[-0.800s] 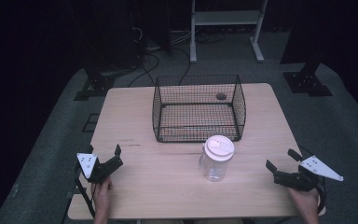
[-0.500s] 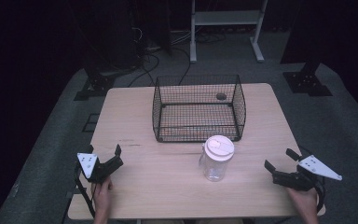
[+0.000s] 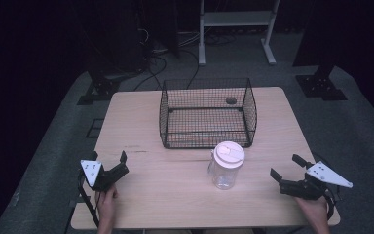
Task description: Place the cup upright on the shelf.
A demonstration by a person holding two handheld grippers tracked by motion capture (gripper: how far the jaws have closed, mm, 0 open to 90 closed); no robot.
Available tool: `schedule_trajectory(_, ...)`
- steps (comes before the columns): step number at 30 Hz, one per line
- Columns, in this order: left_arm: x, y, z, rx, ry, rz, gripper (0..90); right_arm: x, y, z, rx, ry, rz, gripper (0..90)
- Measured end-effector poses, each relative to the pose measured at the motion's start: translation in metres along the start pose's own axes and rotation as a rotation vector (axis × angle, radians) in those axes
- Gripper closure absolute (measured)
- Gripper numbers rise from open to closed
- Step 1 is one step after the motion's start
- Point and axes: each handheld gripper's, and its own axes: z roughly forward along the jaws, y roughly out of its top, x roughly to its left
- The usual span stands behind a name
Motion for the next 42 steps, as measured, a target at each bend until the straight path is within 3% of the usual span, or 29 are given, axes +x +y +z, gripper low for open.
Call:
schedule_trajectory(10, 0.0, 0.0, 0.0, 0.001, 0.002, 0.0, 0.0, 0.014, 0.006, 0.001, 0.014, 0.062, -0.026, 0.6)
schedule_trajectory(20, 0.0, 0.0, 0.0, 0.001, 0.004, 0.002, 0.0, 0.025, 0.008, 0.003, 0.021, 0.096, -0.04, 0.6)
schedule_trajectory(42, 0.0, 0.0, 0.0, 0.0, 0.004, 0.003, 0.0, 0.064, 0.02, 0.013, 0.012, 0.195, -0.089, 0.6)
